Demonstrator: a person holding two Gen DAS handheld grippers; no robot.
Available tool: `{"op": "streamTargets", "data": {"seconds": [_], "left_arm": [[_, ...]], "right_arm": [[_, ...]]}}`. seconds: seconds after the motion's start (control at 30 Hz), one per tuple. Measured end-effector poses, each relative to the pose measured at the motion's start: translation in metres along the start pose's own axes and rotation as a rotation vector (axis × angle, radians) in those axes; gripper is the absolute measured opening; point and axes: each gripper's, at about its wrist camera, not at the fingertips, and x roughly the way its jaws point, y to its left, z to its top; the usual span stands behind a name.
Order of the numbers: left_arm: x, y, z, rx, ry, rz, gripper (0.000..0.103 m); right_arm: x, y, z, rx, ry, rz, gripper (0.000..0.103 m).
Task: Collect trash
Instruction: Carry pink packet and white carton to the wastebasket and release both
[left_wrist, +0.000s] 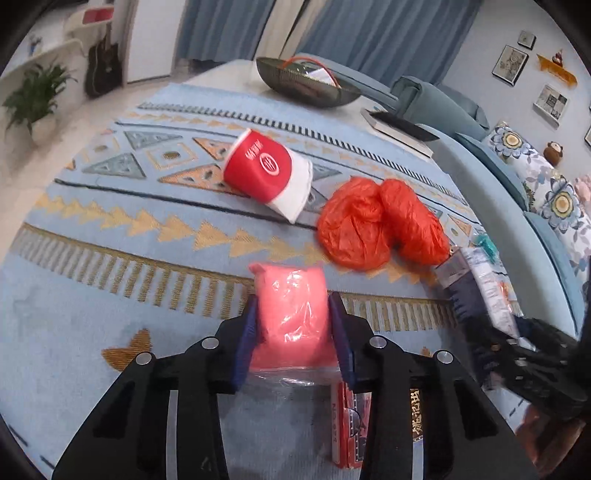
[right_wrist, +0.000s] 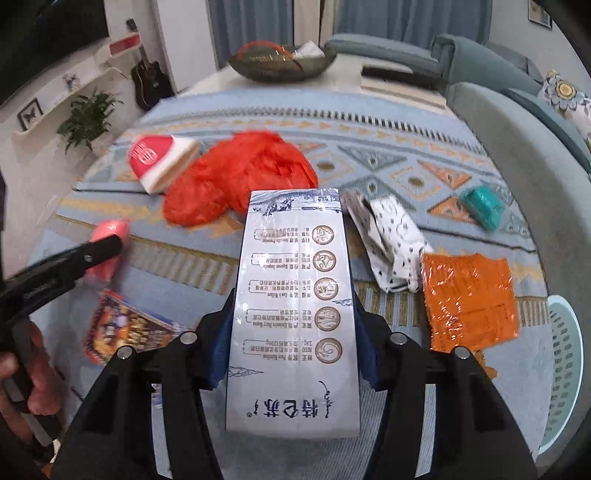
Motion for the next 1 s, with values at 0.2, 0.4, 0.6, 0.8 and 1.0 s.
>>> {"op": "streamTargets", "data": {"seconds": [0.2, 0.4, 0.6, 0.8, 1.0], "left_arm": [[-0.036, -0.039, 0.017, 0.077, -0.091, -0.107, 0.036], [-0.058, -0.116, 0.036, 0.196, -0.159, -0.220, 0.036], [-0.060, -0.206, 0.041, 0.330, -0.181, -0.332, 0.036], [-0.044, -0.295, 0.031, 0.420, -0.146, -0.468, 0.036], [-0.007, -0.374, 0.006, 0.463, -0.045, -0.555, 0.036]], "right_arm": [[-0.050, -0.013, 0.012, 0.027, -0.121, 0.010, 0.052], [-0.109, -0.053, 0.017, 0.031, -0.262, -0.115, 0.052], [-0.158, -0.129, 0.010, 0.158, -0.351, -0.253, 0.052], [-0.184, -0.211, -0.015, 0.322, -0.352, -0.390, 0.052], [-0.185, -0.281, -0.052, 0.501, -0.295, -0.459, 0.052]]}}
